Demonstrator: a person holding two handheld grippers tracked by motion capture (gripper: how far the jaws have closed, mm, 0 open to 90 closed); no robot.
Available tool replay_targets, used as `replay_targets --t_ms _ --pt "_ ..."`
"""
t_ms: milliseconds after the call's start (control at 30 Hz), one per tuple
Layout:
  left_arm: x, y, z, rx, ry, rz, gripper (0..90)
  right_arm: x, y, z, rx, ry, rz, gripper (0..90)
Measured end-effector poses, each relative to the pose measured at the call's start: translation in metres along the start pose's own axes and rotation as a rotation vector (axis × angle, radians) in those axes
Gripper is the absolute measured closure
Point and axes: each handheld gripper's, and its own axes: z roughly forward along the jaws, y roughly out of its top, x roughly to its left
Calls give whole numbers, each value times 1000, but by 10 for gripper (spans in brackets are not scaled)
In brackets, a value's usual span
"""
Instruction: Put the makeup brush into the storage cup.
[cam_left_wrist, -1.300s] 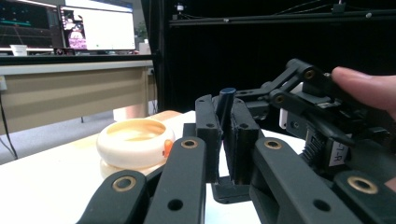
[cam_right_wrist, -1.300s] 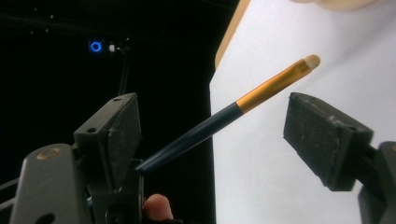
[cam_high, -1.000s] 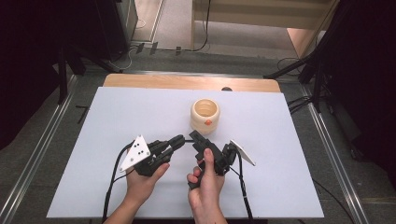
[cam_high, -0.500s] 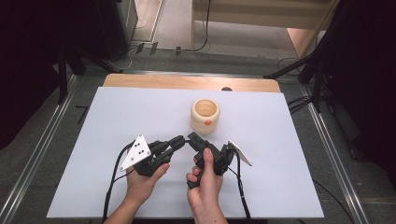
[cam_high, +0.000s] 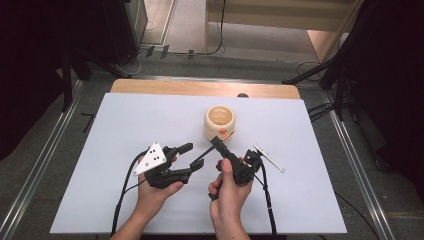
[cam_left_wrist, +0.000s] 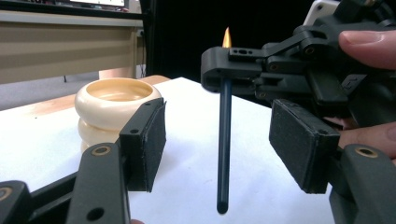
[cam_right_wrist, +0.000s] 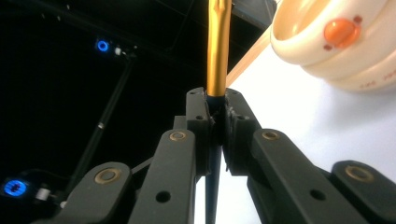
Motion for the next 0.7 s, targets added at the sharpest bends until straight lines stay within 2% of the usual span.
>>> replay_targets --t_ms 33,67,100,133,267,367,433,500,533,600,700 --pt "0 0 0 0 0 0 373 1 1 -1 -7 -6 -28 836" --pt "1 0 0 -1 1 -1 373 1 1 -1 -7 -6 -28 836" --pt "2 0 -1 2 6 -1 371 4 2 -1 -18 -21 -82 836" --pt "2 0 -1 6 5 -5 372 5 2 -2 -19 -28 -109 836" --pt "4 1 -4 16 3 -17 366 8 5 -2 -25 -40 -171 836" --pt "6 1 -7 21 3 -14 326 8 9 -2 -27 -64 -225 836" --pt "6 1 -8 20 6 -17 302 7 10 -2 -27 -66 -238 836" --pt "7 1 -9 22 10 -15 211 7 13 -1 -31 -80 -287 836" --pt "7 1 -9 24 10 -17 211 7 13 -1 -31 -80 -287 836" --pt "9 1 -11 28 -2 -19 146 8 15 -2 -35 -98 -333 836" --pt "11 0 -14 28 -14 -21 139 10 17 -2 -38 -108 -393 836"
